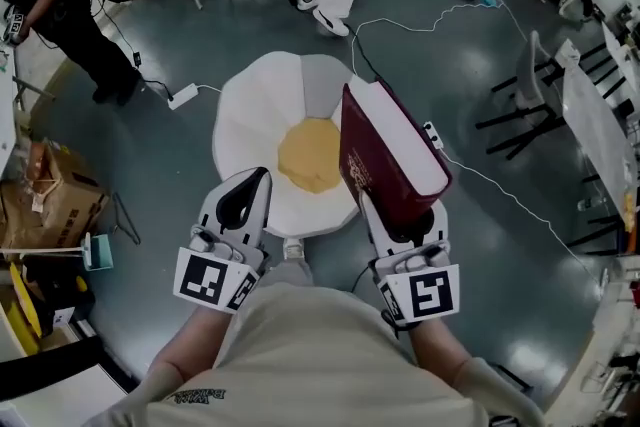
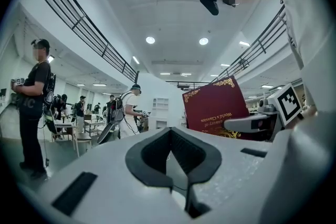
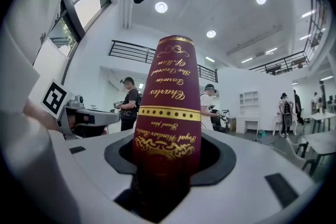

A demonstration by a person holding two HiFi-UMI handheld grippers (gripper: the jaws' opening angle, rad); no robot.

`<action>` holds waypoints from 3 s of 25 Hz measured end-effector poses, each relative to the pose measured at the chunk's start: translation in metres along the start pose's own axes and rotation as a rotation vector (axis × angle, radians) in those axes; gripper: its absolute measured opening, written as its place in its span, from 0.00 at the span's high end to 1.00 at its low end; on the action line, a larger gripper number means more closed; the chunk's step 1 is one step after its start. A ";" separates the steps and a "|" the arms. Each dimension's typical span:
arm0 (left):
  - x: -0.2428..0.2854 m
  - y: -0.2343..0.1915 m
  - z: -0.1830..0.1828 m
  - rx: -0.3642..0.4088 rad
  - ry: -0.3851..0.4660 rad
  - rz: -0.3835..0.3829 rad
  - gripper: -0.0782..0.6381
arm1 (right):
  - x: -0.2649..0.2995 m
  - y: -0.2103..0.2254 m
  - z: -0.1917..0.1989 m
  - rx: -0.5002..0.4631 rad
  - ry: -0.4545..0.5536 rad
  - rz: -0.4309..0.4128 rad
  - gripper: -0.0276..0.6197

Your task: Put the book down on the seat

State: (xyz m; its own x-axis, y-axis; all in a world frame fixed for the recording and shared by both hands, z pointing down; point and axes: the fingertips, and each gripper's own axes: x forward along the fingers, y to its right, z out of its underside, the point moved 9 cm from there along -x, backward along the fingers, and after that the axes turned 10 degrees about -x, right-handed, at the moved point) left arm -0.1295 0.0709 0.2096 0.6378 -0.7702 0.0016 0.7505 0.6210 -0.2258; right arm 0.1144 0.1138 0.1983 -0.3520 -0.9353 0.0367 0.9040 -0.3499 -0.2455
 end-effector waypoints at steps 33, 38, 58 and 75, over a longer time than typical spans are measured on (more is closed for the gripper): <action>0.069 -0.075 -0.020 -0.012 -0.019 -0.014 0.88 | 0.126 0.031 0.004 0.014 -0.037 -0.061 0.61; 0.086 -0.078 -0.014 -0.025 -0.025 -0.021 0.88 | 0.142 0.042 0.008 -0.041 -0.035 -0.086 0.61; 0.187 -0.169 0.062 0.035 -0.042 -0.074 0.88 | 0.271 0.070 0.089 -0.057 -0.111 -0.131 0.61; 0.238 -0.277 0.328 -0.109 -0.140 -0.079 0.88 | 0.362 0.023 0.362 -0.001 -0.365 -0.213 0.60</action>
State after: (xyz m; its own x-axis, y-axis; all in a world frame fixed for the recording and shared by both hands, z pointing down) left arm -0.1286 -0.2366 0.5918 0.6012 -0.7834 0.1576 0.7810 0.5342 -0.3236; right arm 0.0950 -0.2519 0.5563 -0.4217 -0.7996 0.4275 0.8203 -0.5374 -0.1959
